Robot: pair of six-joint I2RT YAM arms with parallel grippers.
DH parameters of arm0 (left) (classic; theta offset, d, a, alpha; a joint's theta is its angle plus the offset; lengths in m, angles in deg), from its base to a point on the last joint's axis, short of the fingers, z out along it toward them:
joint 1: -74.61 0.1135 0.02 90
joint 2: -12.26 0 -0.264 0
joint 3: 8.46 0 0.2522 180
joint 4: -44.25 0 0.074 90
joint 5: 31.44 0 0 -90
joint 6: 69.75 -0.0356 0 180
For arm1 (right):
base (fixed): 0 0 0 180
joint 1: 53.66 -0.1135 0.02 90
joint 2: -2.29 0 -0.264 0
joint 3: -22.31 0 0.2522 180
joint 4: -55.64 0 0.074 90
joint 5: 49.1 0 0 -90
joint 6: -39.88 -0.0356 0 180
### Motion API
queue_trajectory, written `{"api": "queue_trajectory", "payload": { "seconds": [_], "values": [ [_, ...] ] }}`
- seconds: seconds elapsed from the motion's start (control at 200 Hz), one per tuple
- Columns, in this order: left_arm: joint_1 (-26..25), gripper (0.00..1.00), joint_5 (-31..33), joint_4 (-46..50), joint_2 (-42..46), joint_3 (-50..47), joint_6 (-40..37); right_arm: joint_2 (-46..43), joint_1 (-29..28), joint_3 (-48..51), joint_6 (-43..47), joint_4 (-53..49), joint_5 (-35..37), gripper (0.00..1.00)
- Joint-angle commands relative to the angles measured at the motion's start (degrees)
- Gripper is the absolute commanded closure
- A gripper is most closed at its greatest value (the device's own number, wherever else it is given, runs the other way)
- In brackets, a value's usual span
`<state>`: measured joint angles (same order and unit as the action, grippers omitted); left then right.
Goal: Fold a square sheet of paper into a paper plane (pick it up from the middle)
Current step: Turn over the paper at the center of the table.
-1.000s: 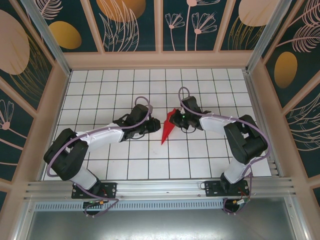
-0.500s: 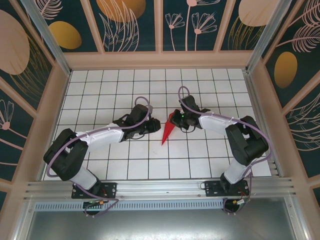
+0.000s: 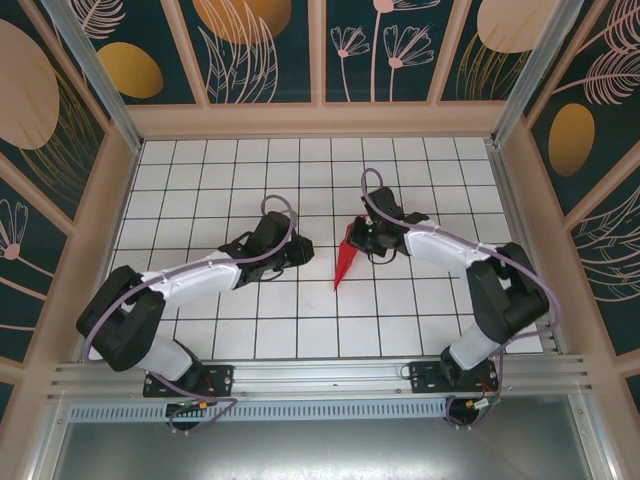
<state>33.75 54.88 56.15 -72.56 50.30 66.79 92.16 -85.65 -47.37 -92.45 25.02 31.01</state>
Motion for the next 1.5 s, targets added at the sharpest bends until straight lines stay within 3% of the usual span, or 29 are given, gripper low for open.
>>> {"api": "queue_trajectory", "payload": {
  "seconds": [0.0,0.16,0.42,0.61,0.781,0.866,1.026,1.096,1.156,1.231,1.331,1.496],
  "values": [
    [0.08,0.77,6.79,-0.33,3.48,-2.46,-0.74,-5.32,0.26,-0.37,4.66,-8.86,6.19,0.89],
    [1.32,0.75,12.73,-2.45,9.25,-7.54,-0.06,-4.22,-2.26,-6.79,6.47,-19.69,10.39,0.89],
    [3.99,0.59,21.76,-1.12,21.07,-16.16,1.61,9.04,-12.37,-23.79,-2.82,-44.25,33.33,0.91],
    [4.45,0.49,27.87,0.59,31.29,-21.41,3.61,21.25,-15.91,-31.35,-6.77,-48.13,34.95,0.91],
    [4.54,0.38,31.44,3.45,41.24,-24.38,5.13,36.74,-19.74,-49.73,-6.38,-56.68,37.06,0.89],
    [4.52,0.35,30.69,3.86,44.92,-25.47,5.1,42.76,-20.99,-58.11,-4.22,-57.58,34.94,0.81],
    [4.56,0.33,28.26,7.14,46.91,-24.84,5.01,44.73,-21.55,-62.56,0.97,-46.15,21.95,0.54],
    [4.56,0.32,26.55,9.24,46.51,-23.63,4.5,40.14,-21.54,-60.31,2.54,-37.71,16.58,0.43],
    [4.53,0.3,24.37,10.19,46.16,-22.77,3.66,34.77,-21.53,-56.58,2.9,-31.83,15.93,0.3],
    [4.56,0.26,21.11,9.67,45.25,-22.6,2.89,26.67,-21.0,-47.97,4.27,-23.48,16.25,0.23],
    [4.56,0.23,16.89,5.56,42.61,-23.09,3.36,13.83,-17.78,-29.73,3.46,-9.16,14.86,0.25],
    [4.56,0.03,11.13,-3.34,32.97,-22.49,5.16,-5.42,-6.31,5.63,2.26,25.83,-3.46,0.45]
  ]
}}
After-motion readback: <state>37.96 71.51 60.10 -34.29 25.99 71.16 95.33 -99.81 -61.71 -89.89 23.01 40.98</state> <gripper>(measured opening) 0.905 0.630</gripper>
